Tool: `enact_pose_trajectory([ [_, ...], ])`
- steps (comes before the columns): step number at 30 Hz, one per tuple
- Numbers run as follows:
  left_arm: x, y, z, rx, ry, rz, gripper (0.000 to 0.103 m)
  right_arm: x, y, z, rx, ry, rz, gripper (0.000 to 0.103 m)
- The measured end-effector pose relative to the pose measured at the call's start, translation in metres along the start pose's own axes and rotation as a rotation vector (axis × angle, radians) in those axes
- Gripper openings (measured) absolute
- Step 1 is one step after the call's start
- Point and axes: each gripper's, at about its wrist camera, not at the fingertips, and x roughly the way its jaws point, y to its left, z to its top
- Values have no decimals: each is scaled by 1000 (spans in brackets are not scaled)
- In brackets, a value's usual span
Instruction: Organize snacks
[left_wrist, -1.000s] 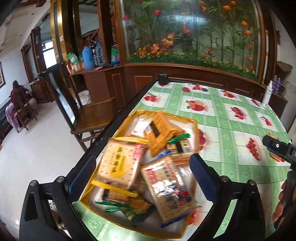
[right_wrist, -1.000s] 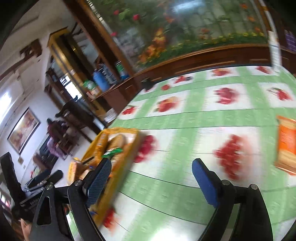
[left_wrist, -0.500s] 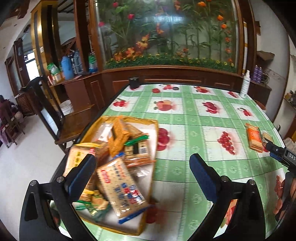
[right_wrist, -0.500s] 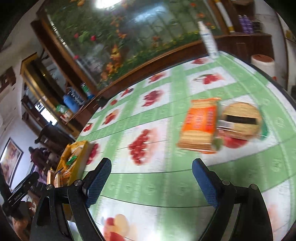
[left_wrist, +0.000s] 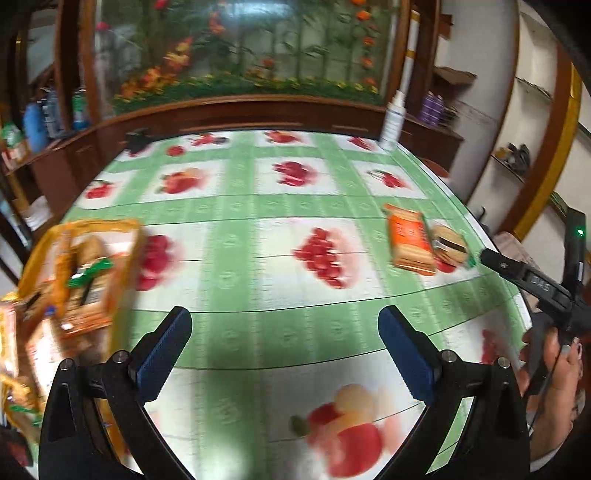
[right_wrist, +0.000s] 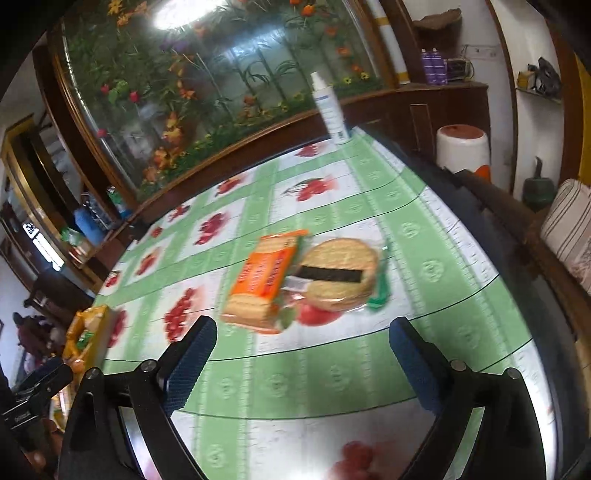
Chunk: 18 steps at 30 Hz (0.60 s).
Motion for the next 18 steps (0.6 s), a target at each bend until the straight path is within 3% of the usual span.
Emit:
enact_pose_trajectory([
  [7, 16, -26, 6, 41, 27, -35, 101, 39, -9, 18, -47, 67, -144, 96],
  [14, 34, -27, 10, 35, 59, -41, 101, 78, -8, 31, -32, 142, -198, 96],
  [18, 45, -35, 18, 36, 75, -66, 101, 92, -8, 35, -3, 157, -239, 103],
])
